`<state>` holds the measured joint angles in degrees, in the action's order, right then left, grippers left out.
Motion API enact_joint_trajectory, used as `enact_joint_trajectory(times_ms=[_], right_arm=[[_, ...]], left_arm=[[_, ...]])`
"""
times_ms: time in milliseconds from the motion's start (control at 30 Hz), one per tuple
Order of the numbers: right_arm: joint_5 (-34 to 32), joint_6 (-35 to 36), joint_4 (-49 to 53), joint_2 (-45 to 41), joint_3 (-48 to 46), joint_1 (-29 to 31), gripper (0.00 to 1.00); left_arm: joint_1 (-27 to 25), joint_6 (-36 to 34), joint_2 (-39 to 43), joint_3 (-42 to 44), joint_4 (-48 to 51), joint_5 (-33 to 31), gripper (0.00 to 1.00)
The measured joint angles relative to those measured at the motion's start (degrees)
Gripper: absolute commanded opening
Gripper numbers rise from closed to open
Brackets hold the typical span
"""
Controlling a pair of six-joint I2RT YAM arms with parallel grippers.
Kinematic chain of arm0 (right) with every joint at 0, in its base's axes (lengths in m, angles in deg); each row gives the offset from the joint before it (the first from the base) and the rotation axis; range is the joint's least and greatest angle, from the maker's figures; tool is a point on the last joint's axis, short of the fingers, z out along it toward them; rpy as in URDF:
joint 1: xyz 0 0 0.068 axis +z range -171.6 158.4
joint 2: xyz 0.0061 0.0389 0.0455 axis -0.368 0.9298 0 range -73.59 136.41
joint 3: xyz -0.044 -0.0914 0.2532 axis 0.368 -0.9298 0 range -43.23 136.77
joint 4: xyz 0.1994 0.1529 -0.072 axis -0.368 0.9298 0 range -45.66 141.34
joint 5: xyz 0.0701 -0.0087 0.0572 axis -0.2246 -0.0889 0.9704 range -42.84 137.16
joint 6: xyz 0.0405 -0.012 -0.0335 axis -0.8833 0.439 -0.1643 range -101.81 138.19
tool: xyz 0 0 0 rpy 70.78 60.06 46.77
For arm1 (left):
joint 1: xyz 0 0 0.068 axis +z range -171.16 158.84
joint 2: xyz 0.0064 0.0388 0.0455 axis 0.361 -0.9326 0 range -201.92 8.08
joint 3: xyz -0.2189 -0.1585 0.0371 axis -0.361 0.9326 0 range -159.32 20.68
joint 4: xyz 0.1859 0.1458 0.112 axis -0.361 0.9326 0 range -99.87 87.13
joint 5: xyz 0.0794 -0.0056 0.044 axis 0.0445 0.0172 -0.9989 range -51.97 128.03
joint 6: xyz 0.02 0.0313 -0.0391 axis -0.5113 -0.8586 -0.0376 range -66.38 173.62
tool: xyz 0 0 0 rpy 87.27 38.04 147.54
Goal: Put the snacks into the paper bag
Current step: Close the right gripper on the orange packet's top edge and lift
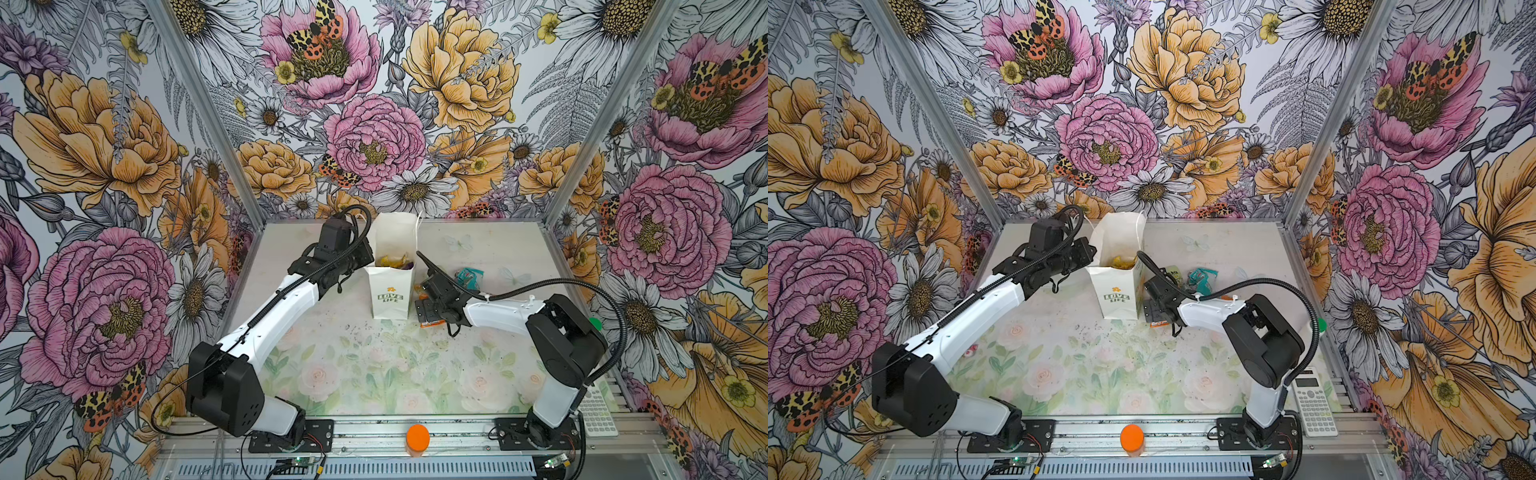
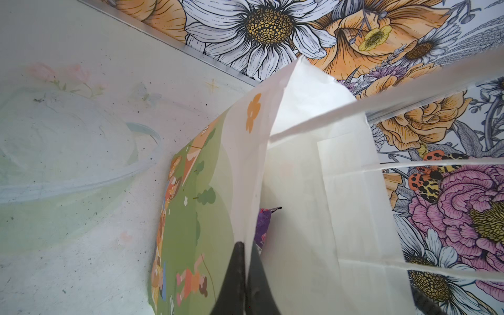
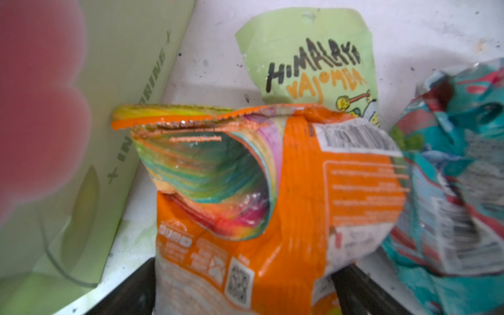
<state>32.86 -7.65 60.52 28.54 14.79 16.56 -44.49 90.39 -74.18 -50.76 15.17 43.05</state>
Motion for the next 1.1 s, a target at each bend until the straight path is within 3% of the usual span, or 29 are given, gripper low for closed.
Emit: enact_joint_trajectory(times_ms=[300, 467, 900, 1100], right_arm=[[0.0, -0.2, -1.6, 0.7, -0.6, -0.3, 0.99], [-0.1, -0.2, -2.2, 1.7, -0.6, -0.4, 0.94], [0.7, -1.2, -3.3, 0.5, -2.1, -1.1, 0.56], [1.8, -1.5, -3.1, -2.6, -4.5, -1.4, 0.46]], left_arm=[[0.0, 0.0, 0.0, 0.0, 0.0, 0.0, 0.00], [0.0, 0.0, 0.0, 0.0, 0.0, 0.0, 0.00], [0.0, 0.0, 0.0, 0.0, 0.0, 0.0, 0.00], [0.0, 0.0, 0.0, 0.0, 0.0, 0.0, 0.00]])
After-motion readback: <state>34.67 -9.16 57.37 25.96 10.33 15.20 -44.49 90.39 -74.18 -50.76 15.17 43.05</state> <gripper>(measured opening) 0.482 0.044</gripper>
